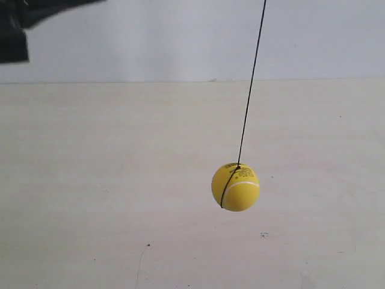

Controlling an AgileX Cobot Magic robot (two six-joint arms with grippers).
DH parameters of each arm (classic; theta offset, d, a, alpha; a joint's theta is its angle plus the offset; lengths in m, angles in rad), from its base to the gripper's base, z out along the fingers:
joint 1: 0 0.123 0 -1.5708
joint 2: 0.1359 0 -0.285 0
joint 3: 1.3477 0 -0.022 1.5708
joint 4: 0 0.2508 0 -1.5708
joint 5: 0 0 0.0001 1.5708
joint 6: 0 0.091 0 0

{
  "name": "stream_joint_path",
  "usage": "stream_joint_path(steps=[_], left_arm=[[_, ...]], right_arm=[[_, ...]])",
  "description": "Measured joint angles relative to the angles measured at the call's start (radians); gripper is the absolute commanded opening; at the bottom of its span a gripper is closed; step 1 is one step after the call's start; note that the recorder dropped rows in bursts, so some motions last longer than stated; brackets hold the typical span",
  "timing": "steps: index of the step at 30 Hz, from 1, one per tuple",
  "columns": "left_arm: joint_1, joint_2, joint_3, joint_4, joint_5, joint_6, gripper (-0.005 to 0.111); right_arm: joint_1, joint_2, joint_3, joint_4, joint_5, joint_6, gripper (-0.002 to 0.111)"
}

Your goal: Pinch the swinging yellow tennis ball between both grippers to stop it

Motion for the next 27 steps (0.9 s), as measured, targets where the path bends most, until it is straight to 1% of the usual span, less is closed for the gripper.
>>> stream_joint_path(steps=[4,8,10,14,16,22,24,27], left_arm=[[0.0,-0.172,0.002,0.002,0.156,-0.078,0.005],[0.0,-0.351,0.008,0.004,0.27,-0.094,0.005],[0.0,-0.441,0.018,0.004,0.321,-0.094,0.005],[0.0,-0.635,0.055,0.004,0.427,-0.076,0.005],[0.0,-0.733,0.088,0.004,0.471,-0.074,0.005],[0.0,-0.994,0.228,0.004,0.55,-0.069,0.005],[0.0,-1.042,0.282,0.004,0.572,-0.067,0.005],[0.001,-1.049,0.366,0.004,0.596,-0.067,0.005]], right_arm=[[0.0,-0.185,-0.002,0.011,0.155,0.04,0.0],[0.0,-0.346,-0.002,0.009,0.291,0.082,0.0],[0.003,-0.408,-0.005,-0.019,0.336,0.108,0.0],[0.046,-0.502,0.004,-0.116,0.397,0.178,0.0],[0.062,-0.551,0.021,-0.146,0.422,0.202,0.0],[0.065,-0.699,0.104,-0.17,0.513,0.245,0.0],[0.068,-0.707,0.125,-0.17,0.529,0.261,0.0],[0.071,-0.707,0.16,-0.17,0.518,0.279,0.0]])
